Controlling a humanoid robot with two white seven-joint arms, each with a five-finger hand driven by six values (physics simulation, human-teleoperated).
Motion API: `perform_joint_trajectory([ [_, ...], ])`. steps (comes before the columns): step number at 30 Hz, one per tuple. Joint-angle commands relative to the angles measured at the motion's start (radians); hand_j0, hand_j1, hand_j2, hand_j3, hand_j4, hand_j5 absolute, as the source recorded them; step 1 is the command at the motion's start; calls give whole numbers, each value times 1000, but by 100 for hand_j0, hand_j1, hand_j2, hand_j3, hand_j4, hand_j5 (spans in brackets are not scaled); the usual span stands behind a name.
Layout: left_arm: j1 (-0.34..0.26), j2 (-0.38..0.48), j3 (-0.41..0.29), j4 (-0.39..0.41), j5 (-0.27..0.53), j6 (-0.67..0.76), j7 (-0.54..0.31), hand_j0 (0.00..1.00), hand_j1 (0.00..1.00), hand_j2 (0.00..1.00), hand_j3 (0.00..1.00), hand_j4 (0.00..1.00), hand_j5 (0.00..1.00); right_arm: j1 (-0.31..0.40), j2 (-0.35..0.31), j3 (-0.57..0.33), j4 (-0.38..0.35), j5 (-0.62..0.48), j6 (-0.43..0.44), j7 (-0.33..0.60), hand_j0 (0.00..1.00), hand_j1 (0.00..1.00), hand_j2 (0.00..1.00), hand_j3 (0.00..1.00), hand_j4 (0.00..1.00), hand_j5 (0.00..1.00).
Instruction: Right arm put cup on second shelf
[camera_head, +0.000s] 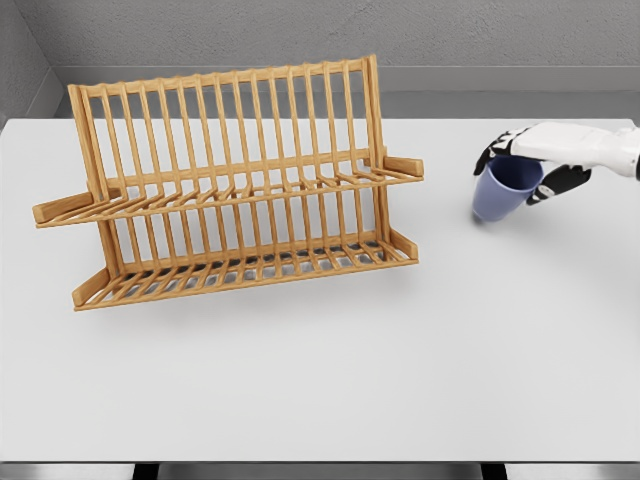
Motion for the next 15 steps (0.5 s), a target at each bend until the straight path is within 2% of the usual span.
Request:
perform_joint_trajectory([
  [1,0,0,0,0,0,0,0,100,100,100,100,100,100,0,-2,-29,-4,-7,3,-1,67,67,67,67,67,67],
  [7,0,0,0,0,0,0,0,100,100,100,100,100,100,-8,-1,-41,-5,-7,3,-1,67,67,67,67,67,67],
  [8,0,0,0,0,0,0,0,100,100,100,100,100,100,-2,-1,-72,-10,-5,3,-1,67,67,67,67,67,67],
  [15,0,0,0,0,0,0,0,100,100,100,100,100,100,-6,1,-118,-67,-7,3,-1,68,68,68,68,68,68],
])
